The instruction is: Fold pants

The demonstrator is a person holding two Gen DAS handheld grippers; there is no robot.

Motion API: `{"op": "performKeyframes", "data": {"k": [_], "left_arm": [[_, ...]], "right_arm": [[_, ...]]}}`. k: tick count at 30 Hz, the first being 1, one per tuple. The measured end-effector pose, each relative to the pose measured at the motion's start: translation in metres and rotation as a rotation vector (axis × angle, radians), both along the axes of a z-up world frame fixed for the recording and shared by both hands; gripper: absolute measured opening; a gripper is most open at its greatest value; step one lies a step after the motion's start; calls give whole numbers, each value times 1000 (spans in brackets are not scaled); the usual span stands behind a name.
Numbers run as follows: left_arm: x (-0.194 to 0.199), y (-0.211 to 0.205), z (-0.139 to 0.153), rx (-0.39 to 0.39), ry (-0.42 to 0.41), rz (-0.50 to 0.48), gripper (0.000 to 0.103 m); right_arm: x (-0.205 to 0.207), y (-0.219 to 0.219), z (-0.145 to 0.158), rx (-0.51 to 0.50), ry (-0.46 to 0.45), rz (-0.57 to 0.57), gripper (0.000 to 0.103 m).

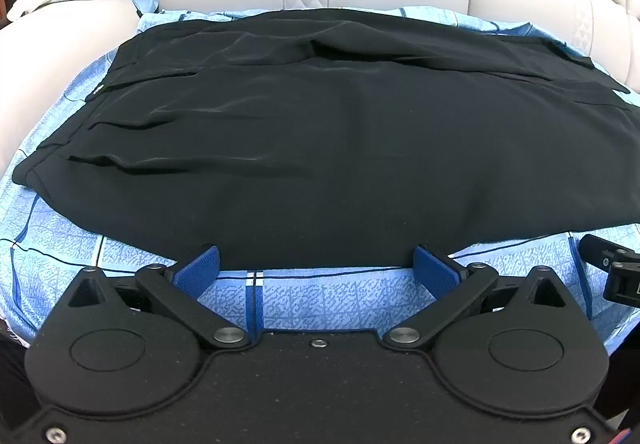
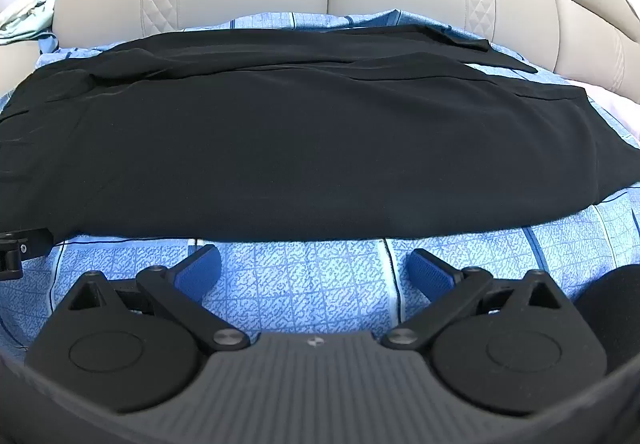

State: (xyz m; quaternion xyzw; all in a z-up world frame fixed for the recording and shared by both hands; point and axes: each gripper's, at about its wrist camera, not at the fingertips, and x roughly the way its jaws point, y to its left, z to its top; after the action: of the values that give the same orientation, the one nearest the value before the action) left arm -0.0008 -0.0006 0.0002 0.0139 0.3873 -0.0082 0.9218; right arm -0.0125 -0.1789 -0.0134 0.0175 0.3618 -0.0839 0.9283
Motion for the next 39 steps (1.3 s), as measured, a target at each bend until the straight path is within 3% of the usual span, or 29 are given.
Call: {"op": "performKeyframes", "data": {"k": [39], "left_arm": [[1, 0, -1, 9, 6, -14, 103]], "right_arm": [[0, -1, -2, -1, -3, 6, 103]]}}
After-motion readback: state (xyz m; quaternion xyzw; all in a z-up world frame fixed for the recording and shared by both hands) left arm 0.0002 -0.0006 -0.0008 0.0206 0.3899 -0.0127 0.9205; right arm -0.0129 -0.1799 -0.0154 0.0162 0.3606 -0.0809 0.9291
